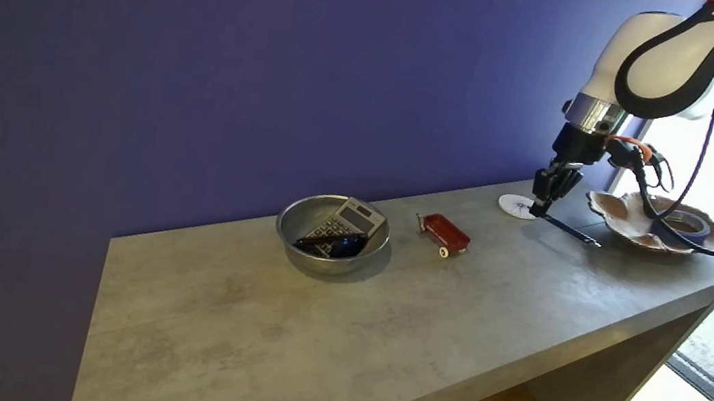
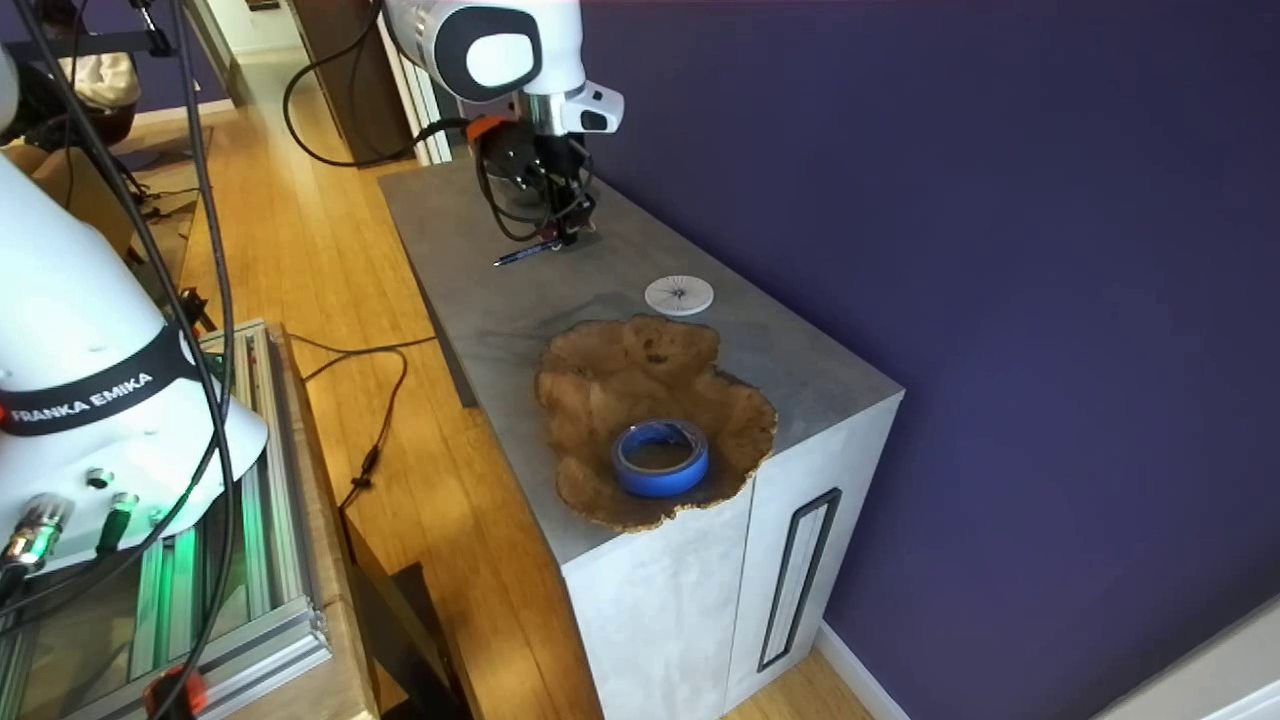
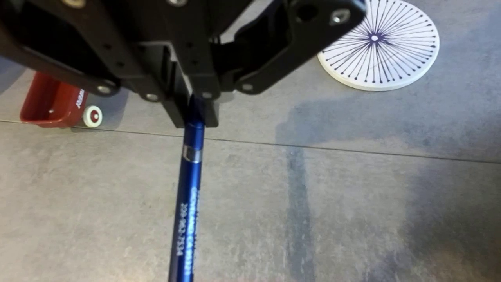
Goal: Remove the pen from the key bowl
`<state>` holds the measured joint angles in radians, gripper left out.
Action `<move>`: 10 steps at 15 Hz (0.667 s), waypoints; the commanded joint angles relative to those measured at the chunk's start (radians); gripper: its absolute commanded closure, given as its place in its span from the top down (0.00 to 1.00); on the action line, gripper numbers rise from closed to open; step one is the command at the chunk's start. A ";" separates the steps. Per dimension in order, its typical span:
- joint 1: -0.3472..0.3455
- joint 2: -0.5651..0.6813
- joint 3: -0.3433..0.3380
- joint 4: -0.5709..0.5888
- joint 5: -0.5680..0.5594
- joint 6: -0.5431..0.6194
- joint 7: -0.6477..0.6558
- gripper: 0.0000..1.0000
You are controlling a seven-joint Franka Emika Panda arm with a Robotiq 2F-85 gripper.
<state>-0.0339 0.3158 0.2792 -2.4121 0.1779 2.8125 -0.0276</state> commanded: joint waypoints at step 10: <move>0.091 0.282 0.040 0.205 0.089 0.181 0.078 0.03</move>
<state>0.0560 0.5496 0.3227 -2.2448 0.2464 2.9556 0.0215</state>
